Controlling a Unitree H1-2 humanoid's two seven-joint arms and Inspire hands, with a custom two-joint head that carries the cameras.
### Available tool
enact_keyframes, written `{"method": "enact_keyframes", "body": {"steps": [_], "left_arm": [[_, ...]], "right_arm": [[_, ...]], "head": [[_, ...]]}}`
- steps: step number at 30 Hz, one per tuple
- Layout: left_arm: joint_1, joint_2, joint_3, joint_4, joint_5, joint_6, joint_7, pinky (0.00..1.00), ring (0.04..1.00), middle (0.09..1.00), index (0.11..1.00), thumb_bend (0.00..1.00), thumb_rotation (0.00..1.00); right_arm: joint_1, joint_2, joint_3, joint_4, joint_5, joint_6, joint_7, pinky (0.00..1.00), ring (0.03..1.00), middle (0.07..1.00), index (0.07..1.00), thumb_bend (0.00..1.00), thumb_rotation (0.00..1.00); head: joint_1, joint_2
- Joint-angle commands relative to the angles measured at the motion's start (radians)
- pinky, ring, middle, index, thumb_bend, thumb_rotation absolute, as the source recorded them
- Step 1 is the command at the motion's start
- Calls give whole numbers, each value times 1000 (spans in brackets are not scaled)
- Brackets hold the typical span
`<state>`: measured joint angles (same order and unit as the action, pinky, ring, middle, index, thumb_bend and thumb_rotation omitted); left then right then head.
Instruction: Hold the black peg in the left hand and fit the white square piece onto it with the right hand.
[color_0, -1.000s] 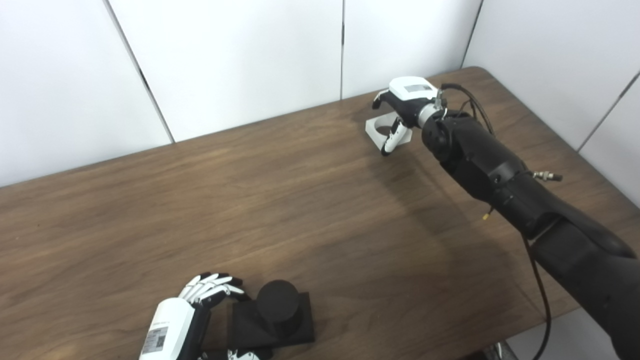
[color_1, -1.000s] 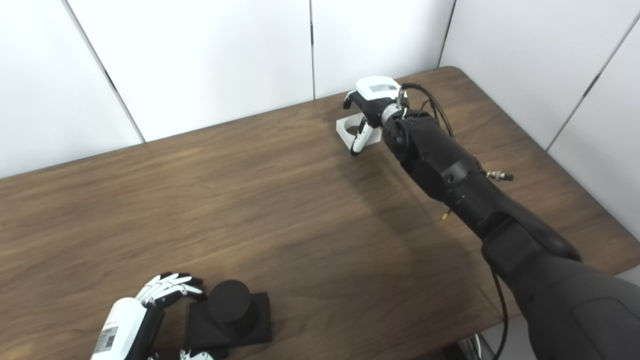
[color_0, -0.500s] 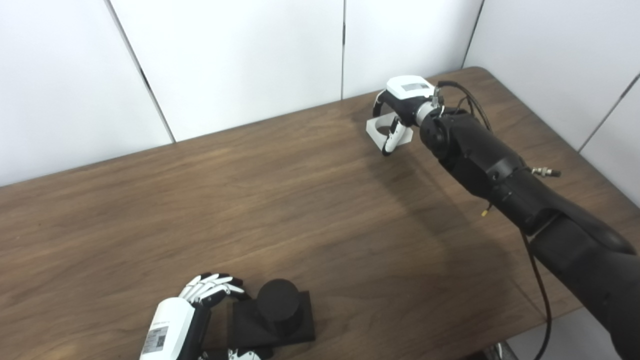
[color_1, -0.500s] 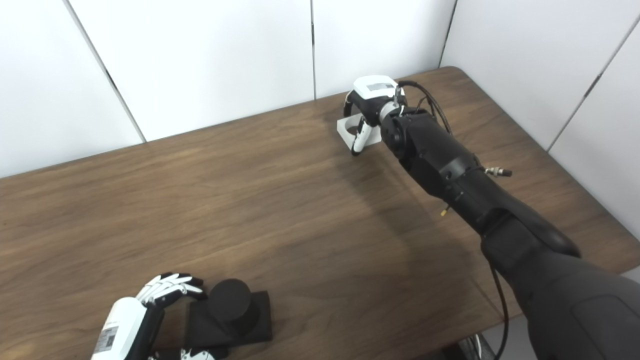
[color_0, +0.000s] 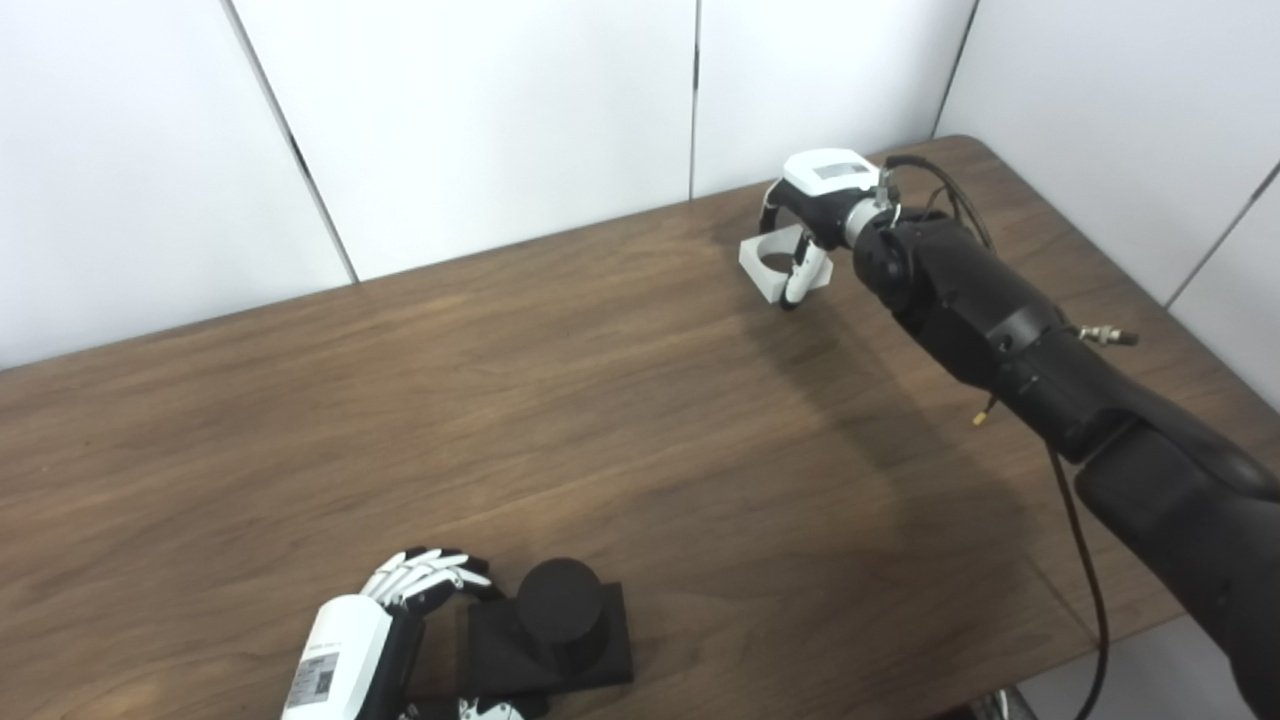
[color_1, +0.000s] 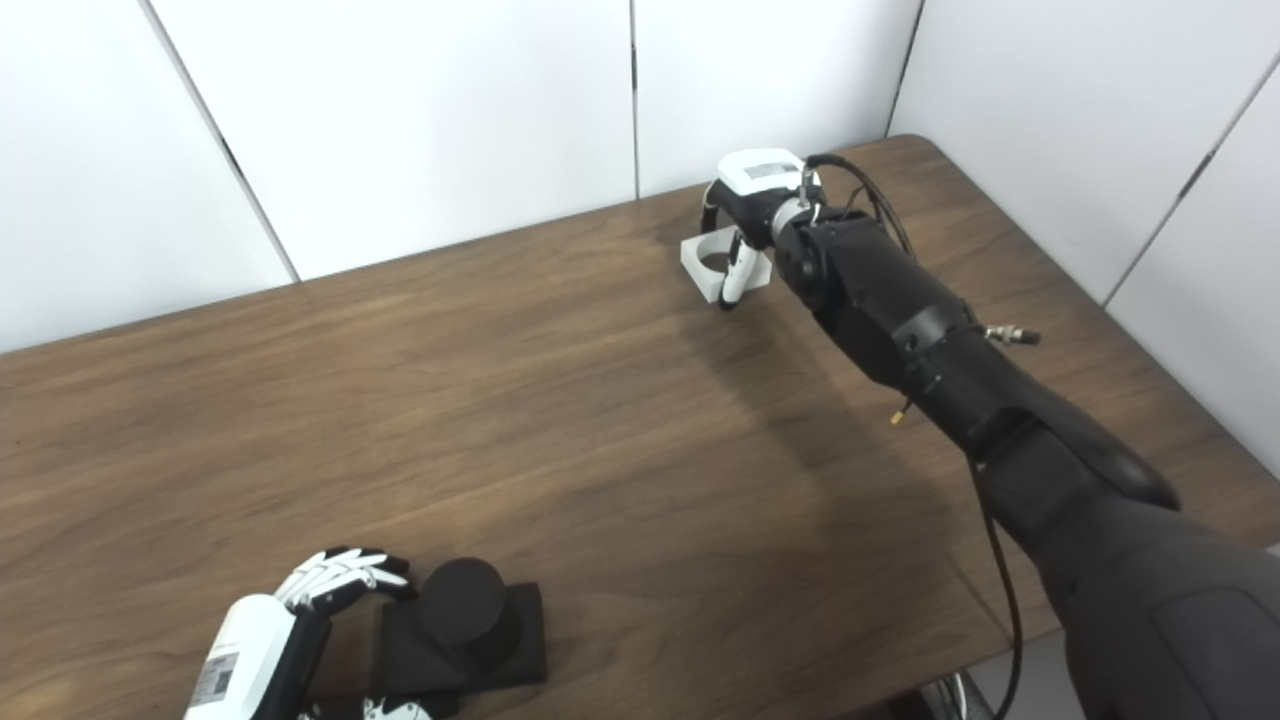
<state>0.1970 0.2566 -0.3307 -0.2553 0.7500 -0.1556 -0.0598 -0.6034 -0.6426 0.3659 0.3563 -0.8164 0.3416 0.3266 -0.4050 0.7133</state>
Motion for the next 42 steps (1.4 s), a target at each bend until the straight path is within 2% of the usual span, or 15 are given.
{"method": "enact_keyframes", "body": {"steps": [1,9,19,20,22,26,34,36,39,42], "left_arm": [[21,7,1,-11,15,34,-31,861,802,747,484,520,45],[22,3,2,-15,17,35,-31,857,797,744,484,520,45],[25,-5,1,-19,20,39,-35,857,798,746,484,520,45],[25,-5,1,-20,20,39,-35,858,799,746,484,520,45],[25,-6,1,-18,17,38,-33,860,799,746,484,520,45],[25,-9,0,-19,16,41,-34,862,800,747,484,520,45],[23,-20,-8,-18,27,49,-33,863,803,749,484,520,45],[22,-26,-12,-21,32,53,-32,862,801,748,484,520,45],[19,-36,-16,-32,40,65,-39,859,800,747,484,520,45],[15,-51,-24,-42,61,83,-47,850,800,748,484,520,45]], "right_arm": [[-60,-40,-14,-11,-9,-6,10,797,897,836,626,856,110],[-91,-40,-5,7,-15,-4,55,799,908,837,625,838,105],[-77,-37,-15,-6,-6,-16,54,791,894,813,604,807,88],[-74,-35,-16,-9,-5,-11,56,789,893,814,549,669,111],[-69,-30,-22,-15,1,-5,54,791,881,798,501,554,128],[-62,-31,-18,-19,-5,-14,47,760,836,748,487,524,128],[-32,-43,-29,-52,8,-54,29,767,842,759,485,522,126],[-14,-53,-36,-84,8,-77,17,762,837,754,484,522,127],[23,-75,-41,-189,-5,-89,36,770,836,750,484,523,128],[80,-92,-63,-359,1,-78,81,803,848,757,485,522,127]], "head": [[1,1],[1,1],[4,4],[4,4],[4,4],[7,2],[13,-2],[32,1],[60,6],[102,13]]}}
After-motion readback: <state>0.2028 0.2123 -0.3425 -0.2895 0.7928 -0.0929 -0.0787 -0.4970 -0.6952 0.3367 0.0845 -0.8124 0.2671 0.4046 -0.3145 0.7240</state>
